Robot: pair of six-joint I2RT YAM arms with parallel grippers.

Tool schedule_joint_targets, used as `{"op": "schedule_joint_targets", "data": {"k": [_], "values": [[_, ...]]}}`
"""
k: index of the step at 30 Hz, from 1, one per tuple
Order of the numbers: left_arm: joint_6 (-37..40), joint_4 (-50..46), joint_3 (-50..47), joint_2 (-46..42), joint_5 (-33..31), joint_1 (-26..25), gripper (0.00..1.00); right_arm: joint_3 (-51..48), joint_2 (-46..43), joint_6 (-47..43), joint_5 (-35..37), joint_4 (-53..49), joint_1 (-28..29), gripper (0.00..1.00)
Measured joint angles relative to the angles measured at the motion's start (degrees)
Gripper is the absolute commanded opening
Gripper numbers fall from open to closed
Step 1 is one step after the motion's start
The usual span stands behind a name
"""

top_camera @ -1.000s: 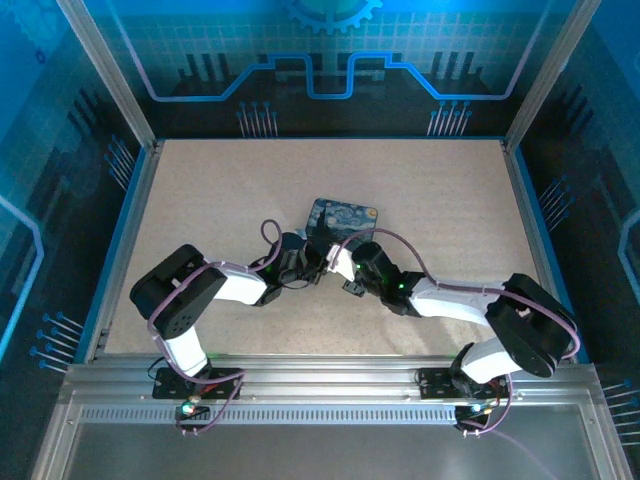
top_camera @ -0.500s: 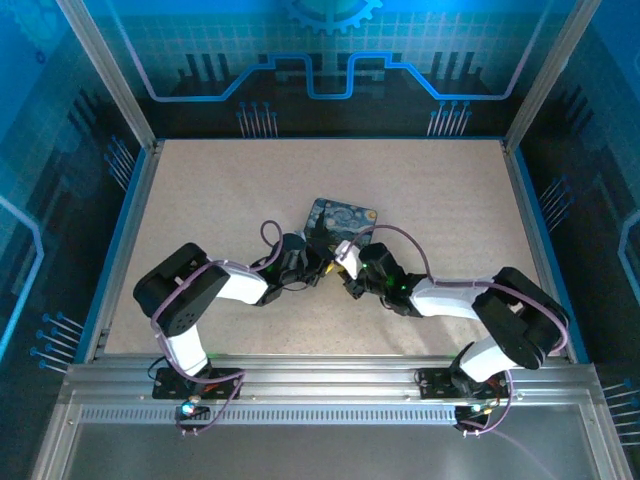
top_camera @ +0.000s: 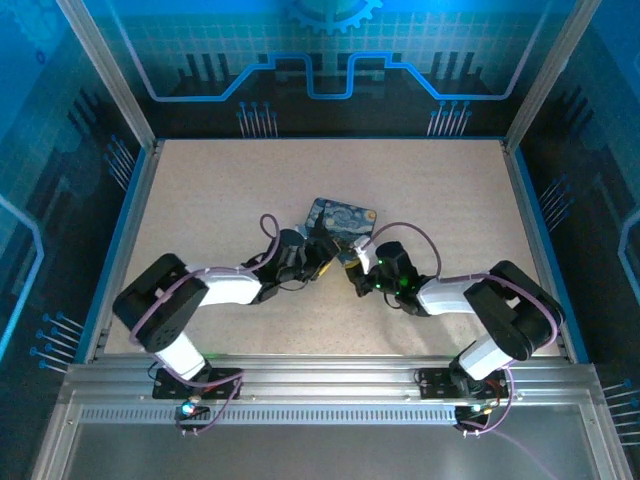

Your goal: Unlock the padlock with the key

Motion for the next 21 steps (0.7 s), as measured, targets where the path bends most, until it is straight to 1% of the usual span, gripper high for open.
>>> {"op": "schedule_joint_targets", "data": {"k": [5,8,10,15,18,21], "values": [[8.2,-12.6,3.3,-9.8,-3.4,1.4,0.67,-0.8,0.0,4.5,-3.7,1.7,-2.5,0.0],[13.1,-19.7,5.2,-13.8,-5.6,3.3,0.73,-0.9,0.0,6.9,-5.3,1.7,-3.5,0.0],[16.1,-23.8,6.6,-15.2,-6.4,4.9,0.79,-0.9,0.0,8.3,-6.6,1.6,-4.3,0.0],[23.0,-32.8,11.9,-14.2,-6.1,9.6,0.88,-0.9,-0.3,11.6,-10.1,0.5,-7.7,0.0],[26.9,-35.8,16.0,-10.6,-4.3,12.1,0.89,-0.9,-0.5,12.9,-11.8,-0.4,-8.8,0.0],[29.8,-37.4,19.6,-5.9,-2.3,13.5,0.89,-0.8,-0.5,13.7,-13.2,-1.6,-9.2,0.0]]}}
